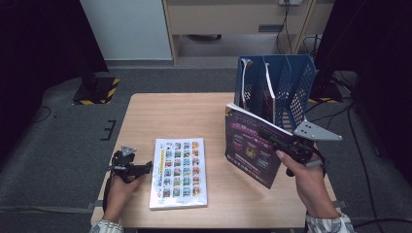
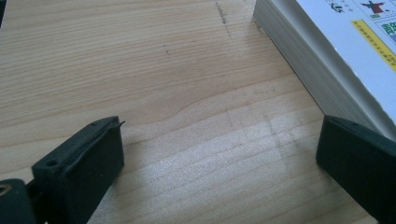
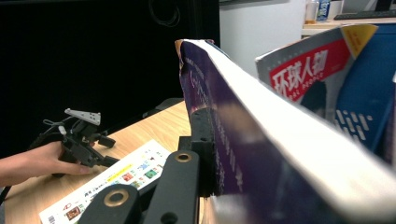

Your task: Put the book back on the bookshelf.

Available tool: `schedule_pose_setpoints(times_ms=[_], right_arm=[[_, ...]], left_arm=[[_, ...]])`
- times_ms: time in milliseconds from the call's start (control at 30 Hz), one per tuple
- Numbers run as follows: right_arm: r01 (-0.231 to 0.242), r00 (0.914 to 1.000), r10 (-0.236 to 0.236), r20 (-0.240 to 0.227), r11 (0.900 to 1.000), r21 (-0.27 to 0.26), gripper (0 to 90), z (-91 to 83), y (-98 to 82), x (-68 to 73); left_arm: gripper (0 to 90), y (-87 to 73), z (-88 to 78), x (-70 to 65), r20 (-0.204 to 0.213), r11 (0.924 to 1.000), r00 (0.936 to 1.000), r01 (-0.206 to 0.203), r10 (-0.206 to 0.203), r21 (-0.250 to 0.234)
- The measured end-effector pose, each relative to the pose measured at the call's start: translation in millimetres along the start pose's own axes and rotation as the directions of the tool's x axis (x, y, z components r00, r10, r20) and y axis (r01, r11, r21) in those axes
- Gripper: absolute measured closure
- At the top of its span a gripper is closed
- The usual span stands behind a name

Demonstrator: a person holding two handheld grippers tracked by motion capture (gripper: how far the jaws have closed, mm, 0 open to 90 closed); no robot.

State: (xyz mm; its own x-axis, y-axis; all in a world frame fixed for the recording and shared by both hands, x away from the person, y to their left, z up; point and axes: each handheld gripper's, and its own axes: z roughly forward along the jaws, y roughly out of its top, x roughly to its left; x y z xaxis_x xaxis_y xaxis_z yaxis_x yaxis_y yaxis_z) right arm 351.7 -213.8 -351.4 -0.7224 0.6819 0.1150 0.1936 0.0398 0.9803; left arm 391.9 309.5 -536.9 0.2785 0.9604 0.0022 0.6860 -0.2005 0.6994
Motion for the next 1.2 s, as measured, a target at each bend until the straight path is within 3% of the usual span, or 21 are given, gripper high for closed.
schedule_pose_setpoints(times_ms=[400,600,867,1200], right_arm=[[-0.021,0.9991,0.021,0.036,1.0,-0.006,84.1,-19.8,-1.2,-11.5],[-0.043,0.9977,0.044,0.052,0.999,-0.023,84.1,-38.9,3.4,-17.3],[-0.056,0.9955,0.061,0.072,0.996,-0.075,84.1,-64.1,24.5,-22.4],[-0.049,0.9927,0.06,0.104,0.993,-0.108,84.1,-71.2,46.9,-28.8]], left_arm=[[0.2,0.0,0.0,-0.1,-0.001,1.0,1.0,0.0,0.0,0.0],[0.2,0.0,0.0,-0.1,-0.001,1.0,1.0,0.001,-0.001,0.0],[0.1,0.1,0.1,-0.3,-0.003,1.0,1.0,0.001,-0.001,0.0],[0.1,0.1,0.1,-0.4,-0.004,1.0,1.0,0.001,-0.001,0.001]])
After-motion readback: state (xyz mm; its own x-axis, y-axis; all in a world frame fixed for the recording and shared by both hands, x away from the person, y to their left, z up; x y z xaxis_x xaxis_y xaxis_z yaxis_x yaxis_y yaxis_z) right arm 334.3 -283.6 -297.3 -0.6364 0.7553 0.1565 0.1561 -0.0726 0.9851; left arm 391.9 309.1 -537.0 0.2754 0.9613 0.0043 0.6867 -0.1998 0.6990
